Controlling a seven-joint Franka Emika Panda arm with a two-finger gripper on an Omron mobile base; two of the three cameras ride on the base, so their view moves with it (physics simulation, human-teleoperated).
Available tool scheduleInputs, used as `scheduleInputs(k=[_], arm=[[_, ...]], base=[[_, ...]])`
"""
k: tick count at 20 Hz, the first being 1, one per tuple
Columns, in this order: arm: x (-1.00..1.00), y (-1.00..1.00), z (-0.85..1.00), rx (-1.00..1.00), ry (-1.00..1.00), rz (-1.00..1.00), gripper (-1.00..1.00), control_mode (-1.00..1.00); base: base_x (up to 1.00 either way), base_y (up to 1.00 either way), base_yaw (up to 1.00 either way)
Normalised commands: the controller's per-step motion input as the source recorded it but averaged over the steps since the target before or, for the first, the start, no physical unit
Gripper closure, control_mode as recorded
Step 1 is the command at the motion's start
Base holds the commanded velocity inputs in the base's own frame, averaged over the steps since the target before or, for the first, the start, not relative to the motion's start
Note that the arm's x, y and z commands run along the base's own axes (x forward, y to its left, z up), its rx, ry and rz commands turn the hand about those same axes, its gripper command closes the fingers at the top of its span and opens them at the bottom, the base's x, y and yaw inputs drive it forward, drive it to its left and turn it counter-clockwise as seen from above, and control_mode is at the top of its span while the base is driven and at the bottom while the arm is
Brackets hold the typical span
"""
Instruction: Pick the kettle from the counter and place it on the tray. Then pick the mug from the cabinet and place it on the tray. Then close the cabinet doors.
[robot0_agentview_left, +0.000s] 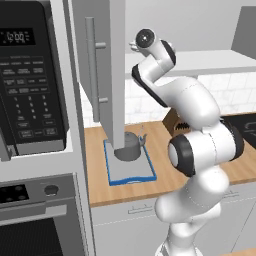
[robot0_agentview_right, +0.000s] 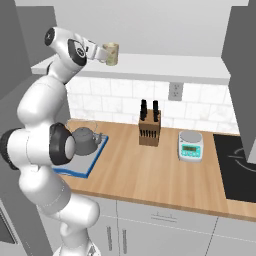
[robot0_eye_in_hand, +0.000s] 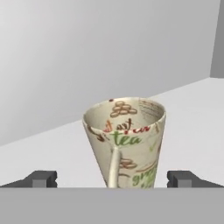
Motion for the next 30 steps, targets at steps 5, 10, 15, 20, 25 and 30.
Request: scheduleInputs(k=[5, 10, 15, 20, 25, 30], arm=[[0.26, -0.12, -0.09, 0.07, 0.00, 0.00, -1.00, -1.00], [0.07, -0.17, -0.03, 0.04, 0.00, 0.00, 1.00, -1.00], [0.00, -0.16, 0.00, 0.05, -0.02, 0.00, 1.00, -1.00], [0.00, -0.05, -0.01, 0.03, -0.01, 0.00, 1.00, -1.00], [0.00, 0.00, -0.01, 0.00, 0.00, 0.00, 1.00, -1.00], [-0.07, 0.00, -0.05, 0.00, -0.02, 0.00, 1.00, -1.00]], base=[[0.00, 0.00, 0.00], [0.00, 0.00, 0.00], [0.00, 0.00, 0.00], [0.00, 0.00, 0.00], [0.00, 0.00, 0.00], [0.00, 0.00, 0.00]])
